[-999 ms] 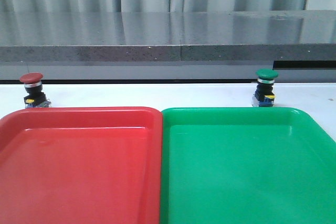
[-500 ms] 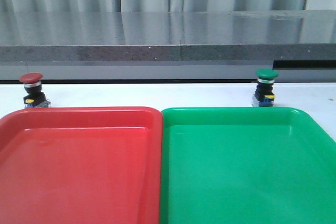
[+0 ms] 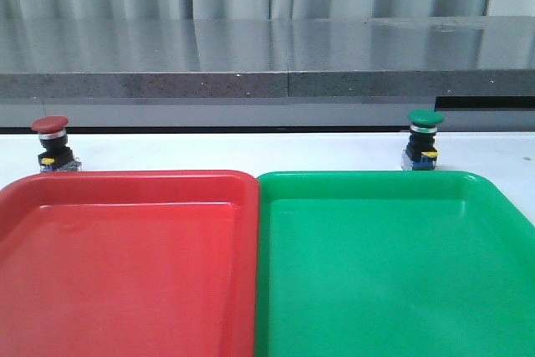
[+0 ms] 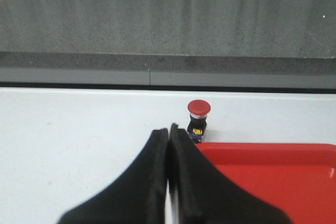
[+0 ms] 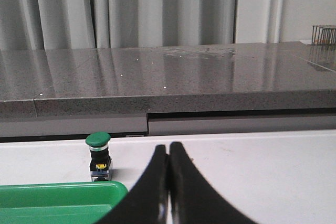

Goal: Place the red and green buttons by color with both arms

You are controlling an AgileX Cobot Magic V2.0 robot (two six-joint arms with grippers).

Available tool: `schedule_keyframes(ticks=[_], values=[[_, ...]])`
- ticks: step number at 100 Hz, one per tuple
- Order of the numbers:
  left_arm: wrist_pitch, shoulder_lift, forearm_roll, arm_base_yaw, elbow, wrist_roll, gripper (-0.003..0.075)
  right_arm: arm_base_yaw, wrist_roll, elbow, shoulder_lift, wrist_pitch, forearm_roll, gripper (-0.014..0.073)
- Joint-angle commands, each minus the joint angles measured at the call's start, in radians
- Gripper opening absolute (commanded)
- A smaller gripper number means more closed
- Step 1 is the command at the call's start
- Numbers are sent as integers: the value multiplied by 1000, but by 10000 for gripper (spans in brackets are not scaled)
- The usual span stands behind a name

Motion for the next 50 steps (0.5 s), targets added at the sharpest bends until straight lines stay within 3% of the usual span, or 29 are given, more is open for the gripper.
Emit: schedule_keyframes(ticks=[1, 39, 44, 50], values=[[-24, 82, -29, 0, -80, 1, -20, -7, 0, -19, -20, -84, -10, -64], [18, 384, -36, 0, -230, 1, -12, -7, 0, -19, -20, -84, -10, -64], [23, 430, -39, -1, -251, 1, 23, -7, 0, -19, -20, -84, -10, -64], [28, 471, -39, -7, -278, 10, 119, -7, 0, -19, -20, -84, -10, -64]])
